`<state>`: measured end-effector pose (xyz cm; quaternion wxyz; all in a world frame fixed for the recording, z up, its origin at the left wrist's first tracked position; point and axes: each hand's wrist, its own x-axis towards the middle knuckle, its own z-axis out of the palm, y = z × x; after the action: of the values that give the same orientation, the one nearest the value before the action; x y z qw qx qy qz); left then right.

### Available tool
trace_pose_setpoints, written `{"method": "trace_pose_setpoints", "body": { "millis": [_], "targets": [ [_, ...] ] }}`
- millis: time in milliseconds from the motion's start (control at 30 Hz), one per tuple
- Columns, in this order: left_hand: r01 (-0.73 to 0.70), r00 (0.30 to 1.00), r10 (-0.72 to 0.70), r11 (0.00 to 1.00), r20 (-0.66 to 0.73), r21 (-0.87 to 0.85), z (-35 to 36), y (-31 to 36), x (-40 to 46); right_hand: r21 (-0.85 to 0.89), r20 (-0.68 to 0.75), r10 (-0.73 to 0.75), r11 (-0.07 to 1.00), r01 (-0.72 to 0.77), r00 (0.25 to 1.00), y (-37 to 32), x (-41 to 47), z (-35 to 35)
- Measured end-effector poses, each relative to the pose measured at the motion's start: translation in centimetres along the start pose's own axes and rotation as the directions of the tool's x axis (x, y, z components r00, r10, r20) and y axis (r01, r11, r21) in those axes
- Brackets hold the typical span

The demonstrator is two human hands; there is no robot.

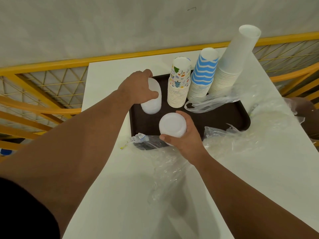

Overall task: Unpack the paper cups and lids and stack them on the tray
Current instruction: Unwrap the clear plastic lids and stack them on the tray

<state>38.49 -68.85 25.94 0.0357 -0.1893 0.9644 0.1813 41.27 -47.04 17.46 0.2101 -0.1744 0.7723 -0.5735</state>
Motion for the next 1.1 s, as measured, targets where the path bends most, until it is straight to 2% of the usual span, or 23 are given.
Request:
{"method": "trace_pose_setpoints", "body": {
  "millis": [300, 533, 567, 633, 700, 733, 767, 833, 900, 1000, 1100],
  "targets": [
    [0.003, 0.997, -0.006, 0.999, 0.077, 0.041, 0.5, 0.5, 0.9, 0.014, 0.010, 0.000, 1.000, 0.000, 1.000, 0.0, 0.1, -0.2],
    [0.021, 0.997, -0.024, 0.999, 0.079, 0.032, 0.0, 0.5, 0.4, 0.026, 0.019, 0.015, 1.000, -0.016, 1.000, 0.0, 0.1, -0.2],
    [0.019, 0.999, -0.020, 0.999, 0.046, 0.031, -0.3, 0.7, 0.0, 0.023, 0.017, 0.015, 1.000, -0.015, 1.000, 0.0, 0.1, -0.2],
    [-0.032, 0.994, 0.034, 0.999, -0.107, 0.016, -1.0, 1.4, -1.4, 0.040, 0.009, 0.021, 0.999, -0.021, 1.000, 0.0, 0.1, -0.2],
    [-0.142, 0.953, 0.121, 0.988, -0.278, -0.055, -1.3, 2.9, -3.6, 0.083, -0.003, 0.027, 0.996, -0.027, 1.000, -0.1, 0.0, -0.1],
    [-0.177, 0.946, 0.149, 0.981, -0.288, -0.074, -1.2, 3.8, -4.8, 0.115, -0.003, 0.027, 0.993, -0.026, 1.000, -0.1, -0.1, -0.1],
    [-0.184, 0.958, 0.163, 0.980, -0.235, -0.072, -0.9, 4.6, -6.0, 0.156, 0.001, 0.025, 0.987, -0.025, 1.000, 0.0, -0.1, 0.0],
    [-0.146, 0.989, 0.146, 0.989, -0.001, -0.021, 0.3, 5.8, -7.8, 0.235, 0.027, 0.031, 0.971, -0.036, 0.999, 0.0, -0.1, -0.1],
    [-0.094, 0.979, 0.093, 0.996, 0.182, -0.003, 1.6, 6.1, -8.8, 0.188, 0.044, 0.056, 0.980, -0.063, 0.997, -0.3, 0.1, -0.3],
    [0.032, 0.976, -0.012, 0.996, 0.216, -0.086, 2.4, 5.8, -9.4, -0.069, 0.028, 0.079, 0.995, -0.077, 0.997, -0.9, 0.4, -0.3],
    [0.074, 0.977, -0.052, 0.992, 0.204, -0.098, 2.5, 5.9, -9.5, -0.147, 0.060, 0.083, 0.986, -0.073, 0.995, -1.2, 0.6, 0.0]
  ]
}}
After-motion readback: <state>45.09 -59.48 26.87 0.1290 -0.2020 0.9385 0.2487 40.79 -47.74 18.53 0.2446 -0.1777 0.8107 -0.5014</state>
